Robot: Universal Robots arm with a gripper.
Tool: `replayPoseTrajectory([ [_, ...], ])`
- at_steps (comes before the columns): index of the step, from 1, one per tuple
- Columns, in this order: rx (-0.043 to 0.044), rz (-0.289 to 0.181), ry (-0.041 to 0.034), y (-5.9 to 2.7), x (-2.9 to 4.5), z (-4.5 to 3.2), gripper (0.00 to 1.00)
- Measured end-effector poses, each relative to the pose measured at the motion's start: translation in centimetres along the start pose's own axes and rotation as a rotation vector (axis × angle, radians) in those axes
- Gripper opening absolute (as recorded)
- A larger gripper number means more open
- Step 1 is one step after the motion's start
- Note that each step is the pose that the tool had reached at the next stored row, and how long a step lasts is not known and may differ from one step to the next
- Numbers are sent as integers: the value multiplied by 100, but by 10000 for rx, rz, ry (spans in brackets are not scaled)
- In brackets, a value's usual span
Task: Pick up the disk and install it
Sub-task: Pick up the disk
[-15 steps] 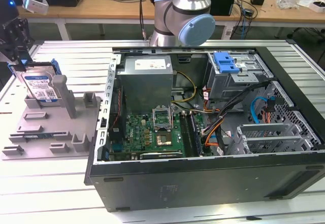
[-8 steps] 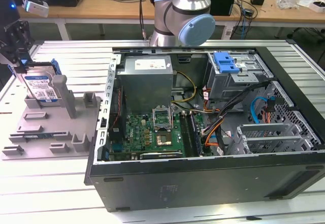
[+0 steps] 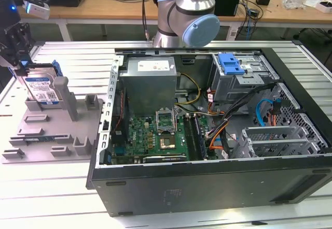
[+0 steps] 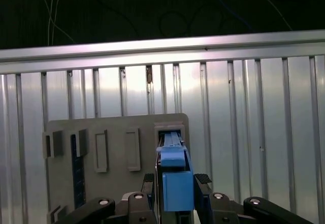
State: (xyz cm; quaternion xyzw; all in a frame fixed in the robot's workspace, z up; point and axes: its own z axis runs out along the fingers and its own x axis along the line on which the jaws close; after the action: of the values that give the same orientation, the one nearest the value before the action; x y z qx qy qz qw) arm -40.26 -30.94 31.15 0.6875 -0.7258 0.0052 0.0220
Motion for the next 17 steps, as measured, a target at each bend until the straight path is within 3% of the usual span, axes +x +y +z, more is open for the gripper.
replayPoseTrajectory([
  [17,86,-14,-4,10,-3,94,44],
])
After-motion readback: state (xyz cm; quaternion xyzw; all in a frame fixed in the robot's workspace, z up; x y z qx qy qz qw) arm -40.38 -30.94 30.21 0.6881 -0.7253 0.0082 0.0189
